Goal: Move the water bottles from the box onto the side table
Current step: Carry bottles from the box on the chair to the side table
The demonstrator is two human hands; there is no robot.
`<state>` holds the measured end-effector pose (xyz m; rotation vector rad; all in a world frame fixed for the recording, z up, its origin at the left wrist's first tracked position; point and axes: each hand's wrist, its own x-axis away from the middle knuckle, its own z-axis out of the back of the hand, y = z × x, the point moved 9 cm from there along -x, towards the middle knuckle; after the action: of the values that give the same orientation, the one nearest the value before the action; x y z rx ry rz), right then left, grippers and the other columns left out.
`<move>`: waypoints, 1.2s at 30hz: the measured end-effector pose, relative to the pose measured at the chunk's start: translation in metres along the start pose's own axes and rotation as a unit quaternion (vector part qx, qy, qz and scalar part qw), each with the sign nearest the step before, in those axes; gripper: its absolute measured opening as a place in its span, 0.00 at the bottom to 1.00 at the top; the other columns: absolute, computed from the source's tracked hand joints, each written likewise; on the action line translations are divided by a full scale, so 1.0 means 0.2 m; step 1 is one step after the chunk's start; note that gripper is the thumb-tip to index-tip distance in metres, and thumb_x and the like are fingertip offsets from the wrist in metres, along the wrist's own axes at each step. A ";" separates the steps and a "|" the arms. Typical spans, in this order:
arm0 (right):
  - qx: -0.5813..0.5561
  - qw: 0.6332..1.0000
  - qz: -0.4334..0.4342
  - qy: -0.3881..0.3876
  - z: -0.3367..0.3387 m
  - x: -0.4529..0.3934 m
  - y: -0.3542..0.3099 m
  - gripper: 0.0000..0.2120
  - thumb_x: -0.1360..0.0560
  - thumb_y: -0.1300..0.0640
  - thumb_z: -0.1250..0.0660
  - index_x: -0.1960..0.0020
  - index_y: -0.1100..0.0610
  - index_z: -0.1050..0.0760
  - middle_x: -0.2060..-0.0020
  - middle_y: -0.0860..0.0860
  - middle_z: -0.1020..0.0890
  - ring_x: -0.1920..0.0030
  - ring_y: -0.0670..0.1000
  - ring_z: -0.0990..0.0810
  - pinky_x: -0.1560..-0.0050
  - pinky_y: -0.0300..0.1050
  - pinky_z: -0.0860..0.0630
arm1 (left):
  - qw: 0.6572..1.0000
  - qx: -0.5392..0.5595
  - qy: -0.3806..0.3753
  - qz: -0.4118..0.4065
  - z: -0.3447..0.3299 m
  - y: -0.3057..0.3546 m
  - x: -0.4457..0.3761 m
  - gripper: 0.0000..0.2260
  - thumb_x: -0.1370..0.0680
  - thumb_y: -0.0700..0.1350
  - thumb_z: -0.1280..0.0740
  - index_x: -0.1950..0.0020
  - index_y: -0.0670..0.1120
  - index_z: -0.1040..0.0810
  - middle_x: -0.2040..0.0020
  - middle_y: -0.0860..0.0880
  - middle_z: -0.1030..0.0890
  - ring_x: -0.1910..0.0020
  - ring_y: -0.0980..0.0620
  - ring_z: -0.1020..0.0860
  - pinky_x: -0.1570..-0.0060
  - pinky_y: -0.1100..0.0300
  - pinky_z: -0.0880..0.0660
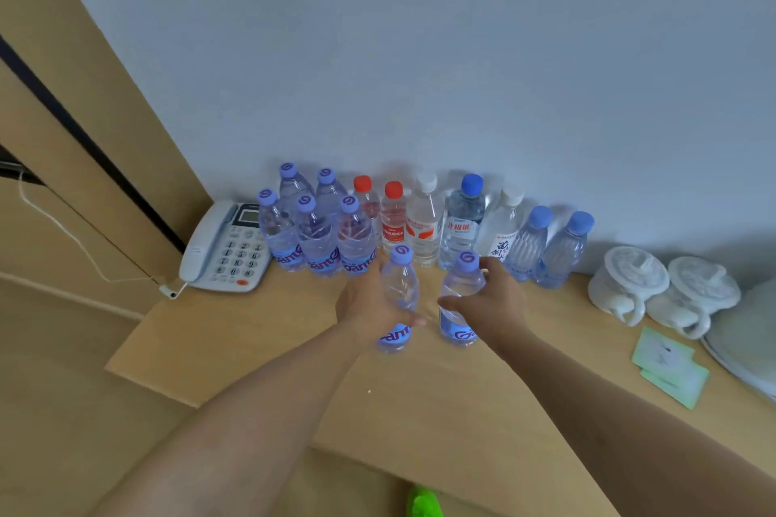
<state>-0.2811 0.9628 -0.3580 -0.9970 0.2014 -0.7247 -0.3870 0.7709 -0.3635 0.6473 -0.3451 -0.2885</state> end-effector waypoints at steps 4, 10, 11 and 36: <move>-0.007 1.000 0.000 0.005 -0.04 -0.12 -0.05 0.33 0.42 0.52 0.18 0.41 0.51 0.29 0.52 0.45 0.20 0.52 0.50 0.20 0.55 0.45 0.25 | 0.998 0.053 0.004 -0.024 0.00 0.04 -0.19 0.41 0.48 0.60 0.16 0.42 0.56 0.31 0.52 0.62 0.23 0.52 0.54 0.23 0.58 0.59 0.30; -0.037 0.999 -0.010 0.034 -0.09 -0.21 -0.08 0.33 0.44 0.51 0.17 0.44 0.50 0.29 0.55 0.42 0.20 0.55 0.44 0.21 0.59 0.40 0.27 | 0.995 0.070 -0.040 -0.056 -0.01 0.10 -0.37 0.38 0.45 0.56 0.15 0.40 0.52 0.28 0.50 0.59 0.20 0.50 0.54 0.21 0.55 0.59 0.25; -0.039 0.999 -0.010 0.036 -0.10 -0.22 -0.09 0.34 0.44 0.49 0.16 0.44 0.49 0.29 0.55 0.41 0.20 0.55 0.43 0.21 0.59 0.40 0.26 | 0.994 0.062 -0.066 -0.060 -0.01 0.12 -0.40 0.37 0.44 0.55 0.16 0.39 0.50 0.27 0.48 0.56 0.18 0.48 0.54 0.20 0.51 0.57 0.23; 0.006 0.998 -0.019 0.063 -0.17 -0.25 -0.25 0.23 0.42 0.49 0.18 0.49 0.47 0.20 0.58 0.44 0.17 0.59 0.43 0.20 0.65 0.34 0.31 | 0.972 -0.122 -0.034 -0.197 0.29 0.33 -0.50 0.18 0.34 0.51 0.22 0.58 0.45 0.28 0.59 0.48 0.24 0.62 0.47 0.25 0.69 0.57 0.33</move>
<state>-0.3568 0.9540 -0.3444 -0.9467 0.2881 -0.8242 -0.4912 0.8267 -0.3019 0.4591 -0.2395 -0.7233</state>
